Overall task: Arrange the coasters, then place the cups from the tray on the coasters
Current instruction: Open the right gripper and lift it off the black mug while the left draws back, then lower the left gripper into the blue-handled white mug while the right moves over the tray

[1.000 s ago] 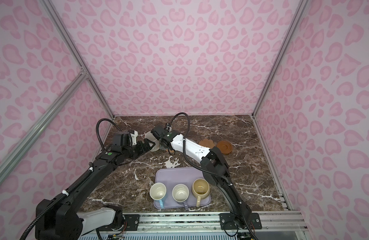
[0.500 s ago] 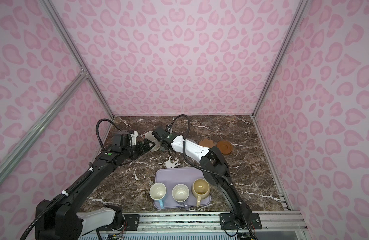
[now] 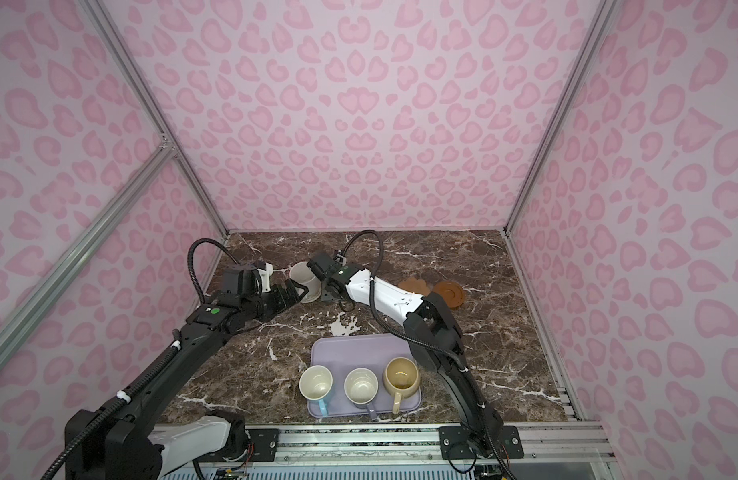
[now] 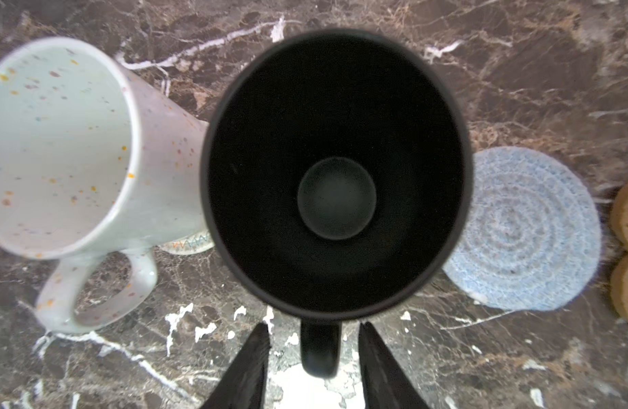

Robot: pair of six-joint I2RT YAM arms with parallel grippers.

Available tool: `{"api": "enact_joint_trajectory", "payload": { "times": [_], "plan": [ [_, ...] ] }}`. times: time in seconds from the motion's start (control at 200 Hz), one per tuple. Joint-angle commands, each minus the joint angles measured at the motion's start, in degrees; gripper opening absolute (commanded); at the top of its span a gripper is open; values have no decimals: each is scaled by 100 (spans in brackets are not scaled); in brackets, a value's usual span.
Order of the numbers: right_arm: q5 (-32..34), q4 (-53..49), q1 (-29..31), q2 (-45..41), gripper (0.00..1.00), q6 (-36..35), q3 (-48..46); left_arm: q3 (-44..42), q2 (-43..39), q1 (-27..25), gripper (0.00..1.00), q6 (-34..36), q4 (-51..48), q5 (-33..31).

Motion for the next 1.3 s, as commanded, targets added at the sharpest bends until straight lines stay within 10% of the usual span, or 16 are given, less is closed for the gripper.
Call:
{"api": "enact_joint_trajectory", "payload": {
  "times": [0.0, 0.11, 0.775, 1.3],
  "plan": [
    [-43, 78, 27, -299, 54, -102, -203, 186, -130, -50, 96, 212, -516, 80],
    [-595, 404, 17, -906, 98, -96, -684, 434, -360, -289, 96, 517, -1329, -162],
    [-1579, 1194, -101, -4204, 95, -1761, -4085, -215, -1779, -2929, 96, -726, -3333, -1796],
    [-1661, 1105, -244, -4610, 94, -1710, -4904, -348, -1089, -5533, 96, -2673, -3582, -2798]
  ]
}}
